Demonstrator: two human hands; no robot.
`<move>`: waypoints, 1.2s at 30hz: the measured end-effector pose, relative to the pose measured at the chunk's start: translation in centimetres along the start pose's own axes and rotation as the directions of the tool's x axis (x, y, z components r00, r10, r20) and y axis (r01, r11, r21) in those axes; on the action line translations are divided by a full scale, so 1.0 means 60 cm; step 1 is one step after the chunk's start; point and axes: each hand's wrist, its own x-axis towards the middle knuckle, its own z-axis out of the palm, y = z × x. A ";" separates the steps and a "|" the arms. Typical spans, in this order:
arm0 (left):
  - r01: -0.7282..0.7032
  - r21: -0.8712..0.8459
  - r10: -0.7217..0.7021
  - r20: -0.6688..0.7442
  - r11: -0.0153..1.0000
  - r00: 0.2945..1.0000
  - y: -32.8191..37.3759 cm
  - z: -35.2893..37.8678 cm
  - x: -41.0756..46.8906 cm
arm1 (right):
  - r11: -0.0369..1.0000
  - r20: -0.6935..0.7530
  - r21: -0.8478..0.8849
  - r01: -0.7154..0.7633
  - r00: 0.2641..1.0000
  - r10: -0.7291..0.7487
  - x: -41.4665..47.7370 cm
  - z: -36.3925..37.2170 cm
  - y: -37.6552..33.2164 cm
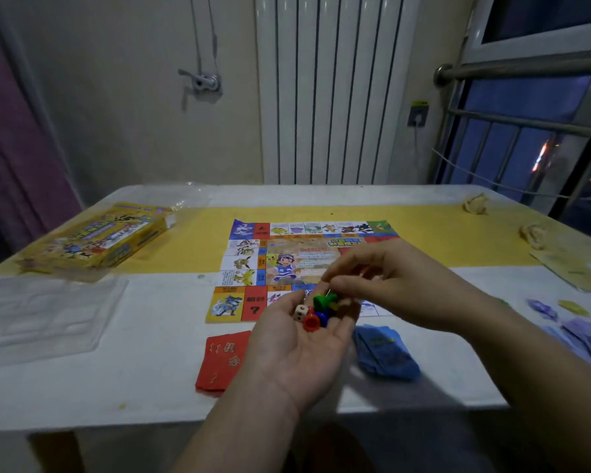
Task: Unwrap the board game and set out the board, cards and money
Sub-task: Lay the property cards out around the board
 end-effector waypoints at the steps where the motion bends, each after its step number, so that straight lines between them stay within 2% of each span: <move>1: 0.012 0.008 -0.012 0.003 1.000 1.000 0.002 0.001 0.006 | 0.999 0.001 -0.049 -0.001 1.000 0.001 -0.001 0.001 0.006; 8: 0.082 0.064 -0.079 -0.052 0.995 0.996 -0.005 0.011 0.050 | 0.977 0.018 -0.214 0.002 1.000 0.002 -0.002 0.001 0.034; 17: 0.122 0.040 -0.121 -0.028 0.992 0.992 -0.011 0.021 0.067 | 0.983 -0.151 -0.175 -0.053 0.988 0.026 0.000 -0.012 0.055; 20: 0.084 0.057 -0.080 -0.074 0.995 0.994 -0.006 0.022 0.079 | 0.982 -0.229 -0.125 -0.143 0.967 0.112 0.003 -0.059 0.075; 22: 0.067 0.065 -0.061 -0.092 0.996 0.994 -0.007 0.023 0.086 | 0.942 -0.215 -0.193 -0.274 0.949 0.232 0.007 -0.100 0.103; 24: 0.074 0.069 -0.067 -0.097 0.995 0.993 -0.014 0.026 0.090 | 0.846 -0.133 -0.371 -0.383 0.923 0.360 0.014 -0.130 0.141; 26: 0.092 0.063 -0.086 -0.089 0.994 0.992 -0.025 0.028 0.093 | 0.749 -0.029 -0.514 -0.418 0.881 0.472 0.022 -0.142 0.178; 28: 0.106 0.051 -0.102 -0.080 0.993 0.992 -0.035 0.032 0.097 | 0.684 0.039 -0.581 -0.441 0.825 0.564 0.031 -0.143 0.208; 31: 0.110 0.053 -0.106 -0.082 0.992 0.991 -0.046 0.037 0.102 | 0.630 0.042 -0.618 -0.471 0.780 0.624 0.042 -0.140 0.229; 36: 0.104 0.057 -0.099 -0.081 0.993 0.992 -0.052 0.043 0.104 | 0.572 0.032 -0.698 -0.431 0.779 0.627 0.063 -0.126 0.242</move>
